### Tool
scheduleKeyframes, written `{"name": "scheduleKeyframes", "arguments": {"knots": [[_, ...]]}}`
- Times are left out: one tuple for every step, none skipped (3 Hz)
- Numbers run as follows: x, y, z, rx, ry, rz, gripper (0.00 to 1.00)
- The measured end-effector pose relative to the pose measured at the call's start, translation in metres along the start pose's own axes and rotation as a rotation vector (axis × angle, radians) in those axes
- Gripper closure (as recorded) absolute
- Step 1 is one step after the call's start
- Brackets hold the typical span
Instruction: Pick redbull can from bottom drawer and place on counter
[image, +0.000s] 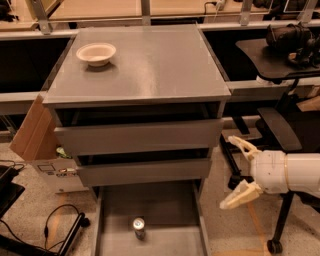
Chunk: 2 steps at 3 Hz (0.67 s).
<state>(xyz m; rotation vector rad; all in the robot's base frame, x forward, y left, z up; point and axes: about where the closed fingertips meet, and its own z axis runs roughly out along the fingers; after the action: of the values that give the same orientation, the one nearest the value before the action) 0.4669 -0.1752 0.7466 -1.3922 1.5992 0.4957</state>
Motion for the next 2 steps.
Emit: {"name": "scheduleKeyframes", "arguments": {"knots": [[0.0, 0.0, 0.0, 0.0, 0.0, 0.0, 0.0], [0.024, 0.01, 0.032, -0.007, -0.058, 0.034, 0.0]]}}
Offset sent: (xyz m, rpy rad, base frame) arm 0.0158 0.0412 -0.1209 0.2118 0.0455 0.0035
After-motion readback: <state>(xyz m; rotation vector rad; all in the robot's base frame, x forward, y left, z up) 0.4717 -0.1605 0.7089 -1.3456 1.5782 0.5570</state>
